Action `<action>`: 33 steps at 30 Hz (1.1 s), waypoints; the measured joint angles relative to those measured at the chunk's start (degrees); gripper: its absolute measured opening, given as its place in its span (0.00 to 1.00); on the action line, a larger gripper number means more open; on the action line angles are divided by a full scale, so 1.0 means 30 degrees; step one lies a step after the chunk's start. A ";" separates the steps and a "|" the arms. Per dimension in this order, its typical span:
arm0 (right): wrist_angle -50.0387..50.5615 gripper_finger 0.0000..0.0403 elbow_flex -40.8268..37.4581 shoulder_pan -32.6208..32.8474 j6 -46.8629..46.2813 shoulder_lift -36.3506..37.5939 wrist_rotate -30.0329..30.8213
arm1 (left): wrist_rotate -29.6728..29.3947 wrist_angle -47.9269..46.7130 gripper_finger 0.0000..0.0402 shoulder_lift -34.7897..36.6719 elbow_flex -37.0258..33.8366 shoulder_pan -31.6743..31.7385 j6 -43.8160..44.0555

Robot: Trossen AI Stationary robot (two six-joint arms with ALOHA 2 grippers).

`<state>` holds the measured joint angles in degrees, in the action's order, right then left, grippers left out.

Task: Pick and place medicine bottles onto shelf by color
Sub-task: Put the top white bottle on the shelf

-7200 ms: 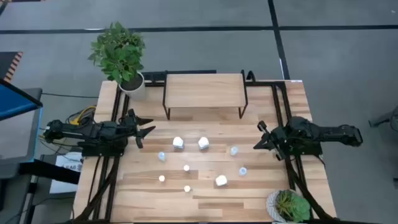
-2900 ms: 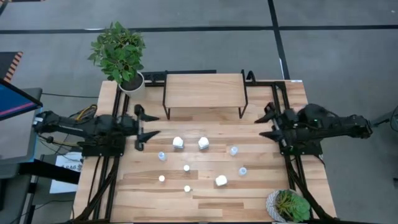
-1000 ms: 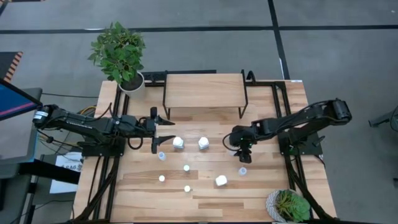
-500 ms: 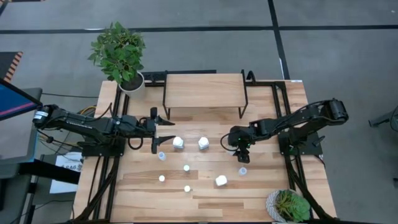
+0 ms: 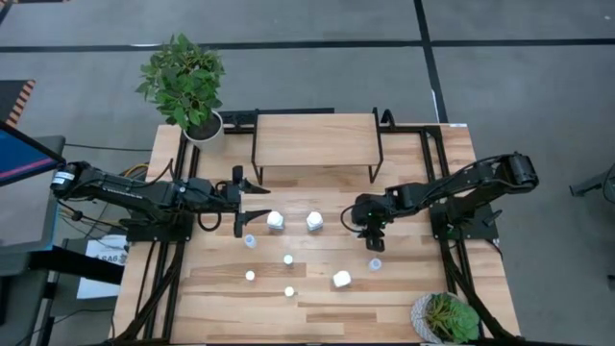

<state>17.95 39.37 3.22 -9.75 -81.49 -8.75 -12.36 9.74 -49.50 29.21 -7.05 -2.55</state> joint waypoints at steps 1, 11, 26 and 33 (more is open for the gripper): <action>0.0161 0.34 0.0195 -0.0009 -0.0261 -0.0007 0.0000 | 0.0000 0.0000 0.58 -0.0007 0.0000 0.0000 0.0000; 0.5260 0.35 0.6568 -0.1870 0.1090 0.0095 0.0317 | 0.0000 0.0109 0.58 0.0001 0.0000 0.0000 -0.0363; 0.9276 0.33 1.5651 -1.1323 0.4268 -0.1897 0.6731 | -0.0169 0.0095 0.58 -0.0006 0.0000 0.0007 -0.0794; 1.1557 0.34 1.8144 -1.4156 0.4106 -0.5282 0.3398 | -0.0612 0.0160 0.58 0.0001 0.0000 0.0007 -0.0672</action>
<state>52.63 93.81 -39.24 2.56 -97.34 1.44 -14.20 10.22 -49.50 29.21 -7.03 -4.56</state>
